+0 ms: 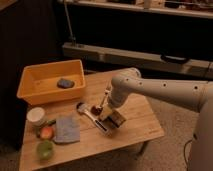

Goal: Place eraser in metal cup

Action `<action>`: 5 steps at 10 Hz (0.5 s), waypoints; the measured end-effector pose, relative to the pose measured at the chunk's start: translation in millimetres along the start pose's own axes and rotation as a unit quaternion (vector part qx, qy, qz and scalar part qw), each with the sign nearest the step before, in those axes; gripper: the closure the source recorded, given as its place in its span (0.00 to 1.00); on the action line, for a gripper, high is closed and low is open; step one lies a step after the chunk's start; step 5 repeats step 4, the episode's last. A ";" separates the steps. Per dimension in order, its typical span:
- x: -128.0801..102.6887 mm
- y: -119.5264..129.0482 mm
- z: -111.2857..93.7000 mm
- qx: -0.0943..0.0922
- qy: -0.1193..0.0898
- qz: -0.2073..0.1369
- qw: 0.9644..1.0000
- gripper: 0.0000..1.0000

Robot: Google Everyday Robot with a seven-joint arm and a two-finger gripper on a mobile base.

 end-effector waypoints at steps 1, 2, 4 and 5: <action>1.2 -3.5 -3.4 -0.001 -0.003 0.016 1.000 0.20; 6.8 -12.7 -9.9 -0.001 -0.009 0.049 0.999 0.20; 4.1 -11.5 -10.0 -0.002 -0.011 0.051 0.999 0.20; 4.1 -11.5 -10.0 -0.002 -0.011 0.051 0.999 0.20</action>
